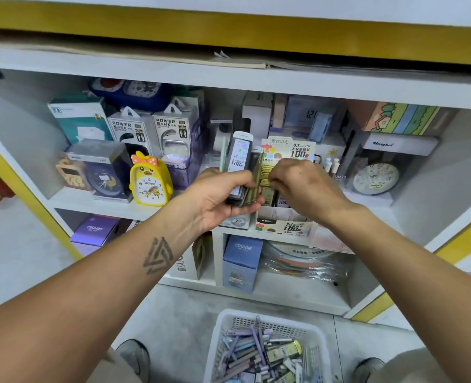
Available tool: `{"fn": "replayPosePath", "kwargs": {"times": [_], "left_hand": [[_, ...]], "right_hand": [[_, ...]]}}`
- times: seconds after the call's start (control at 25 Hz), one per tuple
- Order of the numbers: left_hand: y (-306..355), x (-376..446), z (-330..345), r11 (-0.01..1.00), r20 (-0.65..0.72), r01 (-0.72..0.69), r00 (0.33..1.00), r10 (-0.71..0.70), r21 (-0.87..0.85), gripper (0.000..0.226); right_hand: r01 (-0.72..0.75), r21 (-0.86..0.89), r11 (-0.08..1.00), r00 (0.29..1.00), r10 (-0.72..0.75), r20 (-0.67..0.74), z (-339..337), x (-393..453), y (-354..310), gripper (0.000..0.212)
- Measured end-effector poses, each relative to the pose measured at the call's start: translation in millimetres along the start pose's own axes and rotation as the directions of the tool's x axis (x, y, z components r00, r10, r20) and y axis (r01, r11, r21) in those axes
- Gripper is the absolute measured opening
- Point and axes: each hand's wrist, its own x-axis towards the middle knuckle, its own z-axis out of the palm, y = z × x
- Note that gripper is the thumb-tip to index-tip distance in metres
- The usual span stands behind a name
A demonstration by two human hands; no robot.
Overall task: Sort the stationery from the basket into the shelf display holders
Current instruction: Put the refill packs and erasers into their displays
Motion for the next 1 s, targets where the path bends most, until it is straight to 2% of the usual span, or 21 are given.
{"fn": "replayPosePath", "kwargs": {"times": [0.04,0.08,0.12,0.16,0.2,0.24,0.28,0.32,0.44,0.52,0.6,0.72,0.84,0.96,1.0], "left_hand": [[0,-1,0,1.000,0.023,0.000,1.000,0.000,-0.005,0.031],[1,-2,1,1.000,0.048,0.000,0.999,0.000,-0.006,0.026],[2,-3,1,1.000,0.072,0.000,0.997,0.000,-0.003,0.020],[2,-4,2,1.000,0.093,0.002,0.996,-0.002,-0.002,0.016],[2,-5,2,1.000,0.112,0.004,0.994,-0.004,-0.002,0.014],[1,-6,2,1.000,0.131,0.007,0.991,-0.007,-0.001,0.015],[1,-7,3,1.000,0.148,0.009,0.989,-0.009,0.002,0.015],[1,-8,4,1.000,0.163,0.014,0.987,-0.014,0.001,0.015],[1,-8,4,0.997,0.165,0.056,0.985,-0.046,-0.056,0.019],[1,-7,2,0.994,0.151,0.079,0.986,-0.068,-0.072,0.019],[1,-7,2,0.997,0.128,0.068,0.990,-0.064,-0.031,0.019],[-1,-5,2,1.000,-0.035,0.019,0.999,-0.019,0.001,0.022],[1,-3,-3,0.999,-0.159,-0.035,0.987,0.037,0.015,0.016],[4,0,-8,0.998,-0.210,-0.060,0.976,0.063,0.020,0.017],[4,0,-7,0.998,-0.209,-0.061,0.976,0.064,0.022,0.017]], "right_hand": [[-0.015,0.017,1.000,1.000,0.015,-0.015,1,2,2,0.016],[-0.087,0.144,0.986,0.994,0.094,-0.049,-1,5,2,0.018],[-0.188,0.369,0.910,0.972,0.226,-0.063,-6,7,1,0.020],[-0.272,0.632,0.726,0.936,0.353,-0.003,-10,9,1,0.024],[-0.305,0.833,0.462,0.907,0.407,0.106,-14,10,2,0.030],[-0.305,0.928,0.214,0.901,0.380,0.208,-16,10,2,0.035],[-0.290,0.954,0.069,0.911,0.324,0.254,-17,9,3,0.039],[-0.275,0.961,0.005,0.924,0.277,0.263,-17,7,4,0.041],[-0.218,0.975,-0.050,0.943,0.245,0.224,-22,3,10,0.040],[-0.192,0.981,-0.032,0.956,0.221,0.194,-26,0,15,0.036],[-0.150,0.986,0.070,0.967,0.219,0.131,-30,-2,15,0.027],[-0.084,0.978,0.188,0.951,0.309,0.022,-36,-2,15,0.013],[-0.161,0.871,0.465,0.921,0.388,-0.036,-36,-3,17,0.010],[-0.206,0.612,0.763,0.939,0.331,-0.097,-21,-4,13,0.010],[-0.190,0.530,0.826,0.948,0.295,-0.119,-17,-4,11,0.009]]}}
